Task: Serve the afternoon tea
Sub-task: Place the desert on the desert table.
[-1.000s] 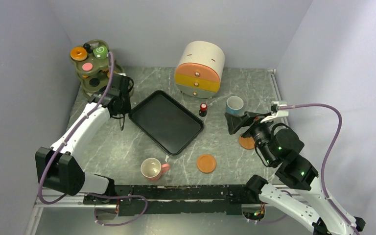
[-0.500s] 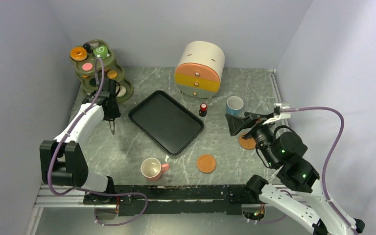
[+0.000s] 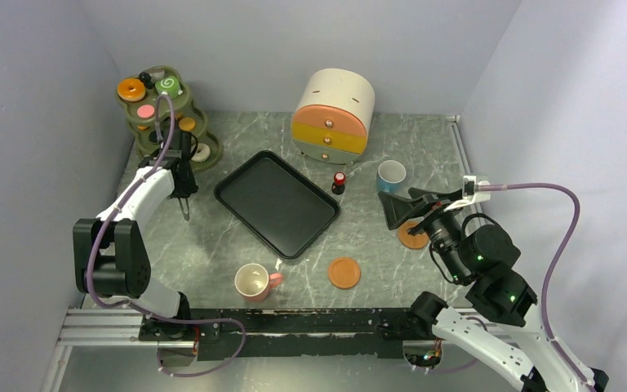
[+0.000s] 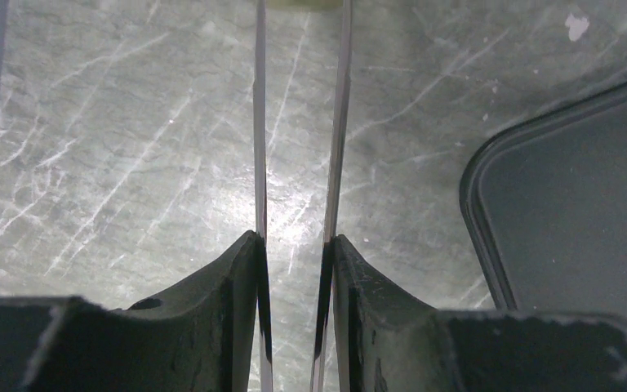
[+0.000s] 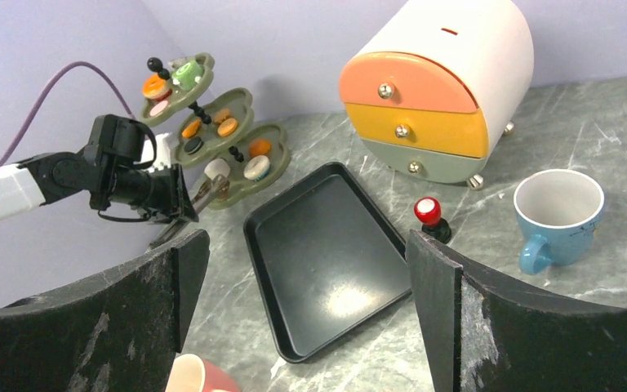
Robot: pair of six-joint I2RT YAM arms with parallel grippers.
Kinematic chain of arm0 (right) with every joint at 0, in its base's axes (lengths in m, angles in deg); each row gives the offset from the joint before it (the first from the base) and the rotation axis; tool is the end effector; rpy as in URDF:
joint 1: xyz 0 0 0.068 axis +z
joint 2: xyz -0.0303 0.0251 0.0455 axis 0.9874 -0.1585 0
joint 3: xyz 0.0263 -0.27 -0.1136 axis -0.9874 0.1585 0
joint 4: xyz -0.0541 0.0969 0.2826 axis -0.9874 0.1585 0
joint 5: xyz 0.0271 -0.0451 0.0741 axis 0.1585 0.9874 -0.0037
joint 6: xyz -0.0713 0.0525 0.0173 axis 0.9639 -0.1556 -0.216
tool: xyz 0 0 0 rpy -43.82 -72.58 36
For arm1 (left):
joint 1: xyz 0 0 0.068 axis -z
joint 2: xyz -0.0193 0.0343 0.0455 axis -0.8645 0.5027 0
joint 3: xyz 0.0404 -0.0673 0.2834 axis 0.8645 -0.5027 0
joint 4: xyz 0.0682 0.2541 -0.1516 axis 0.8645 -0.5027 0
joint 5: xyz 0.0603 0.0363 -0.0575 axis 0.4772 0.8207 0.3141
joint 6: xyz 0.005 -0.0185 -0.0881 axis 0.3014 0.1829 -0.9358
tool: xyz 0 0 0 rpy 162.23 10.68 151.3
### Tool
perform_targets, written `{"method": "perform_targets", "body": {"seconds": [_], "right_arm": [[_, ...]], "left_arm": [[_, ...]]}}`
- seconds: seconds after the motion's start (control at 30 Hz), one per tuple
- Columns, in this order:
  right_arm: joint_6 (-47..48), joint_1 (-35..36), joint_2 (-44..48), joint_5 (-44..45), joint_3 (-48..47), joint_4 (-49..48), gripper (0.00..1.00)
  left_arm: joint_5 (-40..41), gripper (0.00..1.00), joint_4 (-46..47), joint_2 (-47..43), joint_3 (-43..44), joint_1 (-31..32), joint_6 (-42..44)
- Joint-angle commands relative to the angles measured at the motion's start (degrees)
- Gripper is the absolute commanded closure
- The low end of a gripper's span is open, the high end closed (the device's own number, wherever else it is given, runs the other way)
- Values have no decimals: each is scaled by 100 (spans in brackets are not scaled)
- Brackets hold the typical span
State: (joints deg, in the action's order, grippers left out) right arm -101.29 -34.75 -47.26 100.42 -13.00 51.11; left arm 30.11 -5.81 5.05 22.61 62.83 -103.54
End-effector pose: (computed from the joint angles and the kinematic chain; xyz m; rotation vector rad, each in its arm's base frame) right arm 0.1178 0.0772 0.4251 0.0253 1.5373 0.6743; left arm 0.3709 0.0087 0.2018 -0.4597 2.5068 0.3241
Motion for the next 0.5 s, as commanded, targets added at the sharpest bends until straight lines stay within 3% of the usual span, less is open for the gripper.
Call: {"method": "perform_targets", "body": {"seconds": [0.0, 0.47], "right_arm": [[7, -25, 22, -24, -71, -62, 6], [-64, -32, 130, 109, -109, 62, 6]], "left_arm": [[261, 65, 397, 30, 265, -161, 31], [-21, 63, 914, 485, 255, -577, -8]]}}
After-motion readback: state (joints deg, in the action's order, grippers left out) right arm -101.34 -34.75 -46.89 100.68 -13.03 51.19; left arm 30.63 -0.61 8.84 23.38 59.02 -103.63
